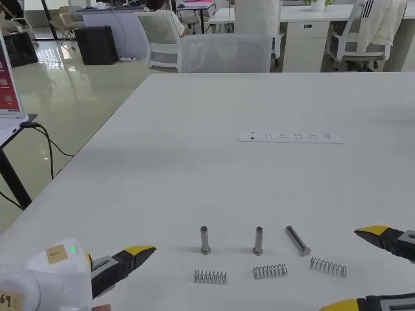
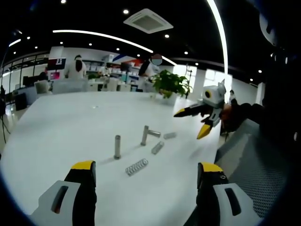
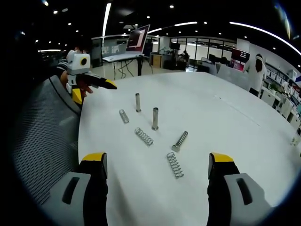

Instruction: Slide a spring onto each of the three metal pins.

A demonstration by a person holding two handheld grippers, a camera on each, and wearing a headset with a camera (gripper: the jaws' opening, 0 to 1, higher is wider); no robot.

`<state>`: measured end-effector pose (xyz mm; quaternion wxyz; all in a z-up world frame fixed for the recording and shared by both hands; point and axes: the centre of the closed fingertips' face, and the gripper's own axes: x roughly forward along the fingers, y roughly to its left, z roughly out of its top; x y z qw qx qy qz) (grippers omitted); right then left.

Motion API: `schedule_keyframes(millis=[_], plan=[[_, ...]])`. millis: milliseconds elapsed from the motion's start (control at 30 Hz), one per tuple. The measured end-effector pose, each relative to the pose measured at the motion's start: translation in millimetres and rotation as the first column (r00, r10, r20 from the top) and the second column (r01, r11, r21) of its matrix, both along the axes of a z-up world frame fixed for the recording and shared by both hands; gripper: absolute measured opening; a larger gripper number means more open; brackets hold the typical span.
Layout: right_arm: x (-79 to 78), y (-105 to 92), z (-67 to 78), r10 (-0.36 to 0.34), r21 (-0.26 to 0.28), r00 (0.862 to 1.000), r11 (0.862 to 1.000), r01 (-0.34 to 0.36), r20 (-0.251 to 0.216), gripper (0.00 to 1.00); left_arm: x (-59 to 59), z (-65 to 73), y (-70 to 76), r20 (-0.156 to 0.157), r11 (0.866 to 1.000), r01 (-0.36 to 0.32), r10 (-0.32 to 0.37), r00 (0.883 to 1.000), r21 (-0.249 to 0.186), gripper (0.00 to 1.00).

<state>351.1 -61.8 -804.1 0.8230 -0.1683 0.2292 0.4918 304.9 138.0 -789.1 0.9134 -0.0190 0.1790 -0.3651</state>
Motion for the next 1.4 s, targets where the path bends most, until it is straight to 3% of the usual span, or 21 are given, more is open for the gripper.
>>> schedule_keyframes(millis=[733, 1400], plan=[[-0.8, -0.1, -0.5, -0.007, -0.004, 1.0, 1.0, 0.007, -0.01, 0.87, -0.6, 0.6, -1.4, -0.002, 1.0, 0.006, -0.006, 1.0, -0.001, 0.85], [21.3, 4.2, 18.8, -0.01, -0.017, 1.0, 1.0, 0.01, 0.019, 0.8, -0.2, -0.1, -1.5, -0.004, 1.0, 0.005, -0.005, 1.0, 0.002, 0.84]])
